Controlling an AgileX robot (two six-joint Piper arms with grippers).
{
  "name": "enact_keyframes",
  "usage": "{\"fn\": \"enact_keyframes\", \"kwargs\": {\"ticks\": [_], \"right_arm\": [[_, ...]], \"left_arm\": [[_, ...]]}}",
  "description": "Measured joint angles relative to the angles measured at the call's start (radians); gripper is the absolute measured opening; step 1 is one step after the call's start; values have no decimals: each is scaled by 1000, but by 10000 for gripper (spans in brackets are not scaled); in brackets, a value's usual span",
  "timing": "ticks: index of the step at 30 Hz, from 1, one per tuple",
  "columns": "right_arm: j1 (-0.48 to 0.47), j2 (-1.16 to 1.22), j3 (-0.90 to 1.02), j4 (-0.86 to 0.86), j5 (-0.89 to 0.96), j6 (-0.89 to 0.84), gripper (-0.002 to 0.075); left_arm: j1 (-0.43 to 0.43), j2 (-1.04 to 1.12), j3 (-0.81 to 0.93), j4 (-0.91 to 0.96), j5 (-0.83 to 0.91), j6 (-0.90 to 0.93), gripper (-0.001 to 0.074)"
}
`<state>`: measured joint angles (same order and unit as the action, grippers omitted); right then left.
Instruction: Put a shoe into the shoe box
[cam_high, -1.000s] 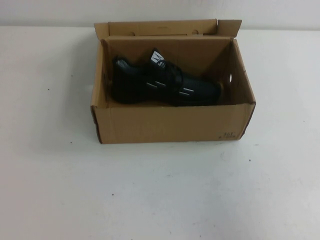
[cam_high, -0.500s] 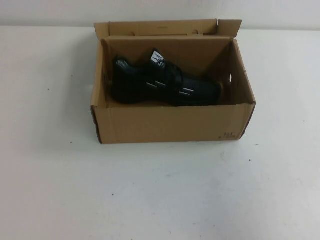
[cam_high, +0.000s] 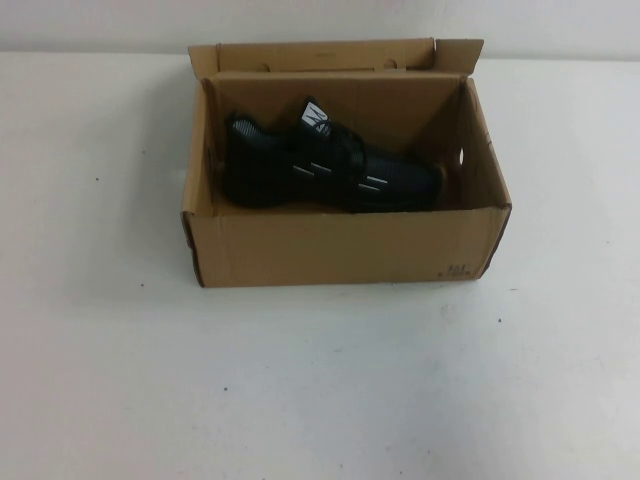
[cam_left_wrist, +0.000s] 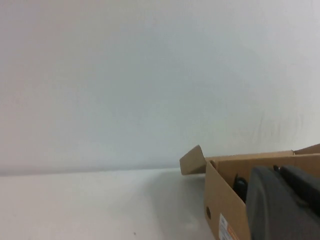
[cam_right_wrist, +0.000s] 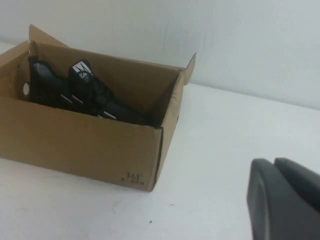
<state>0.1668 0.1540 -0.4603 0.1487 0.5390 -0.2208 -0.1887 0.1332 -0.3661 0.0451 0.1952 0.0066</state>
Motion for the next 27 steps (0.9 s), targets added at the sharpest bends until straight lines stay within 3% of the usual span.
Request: {"fn": "enact_keyframes", "kwargs": {"ticks": [8,13,21,27], "right_arm": [[0,0,0,0,9,0,-17],[0,0,0,2,11,0,-17],[0,0,0,3,14,0,-17],[0,0,0,3,15,0,-17]], "left_arm": [[6,-94,234,18,-41,-97,-1],[64,-132,363,18,-39,-100,-1],[120,-142,391,43,181,-100,-1],[122,-145,391,47,193,-100,-1]]}}
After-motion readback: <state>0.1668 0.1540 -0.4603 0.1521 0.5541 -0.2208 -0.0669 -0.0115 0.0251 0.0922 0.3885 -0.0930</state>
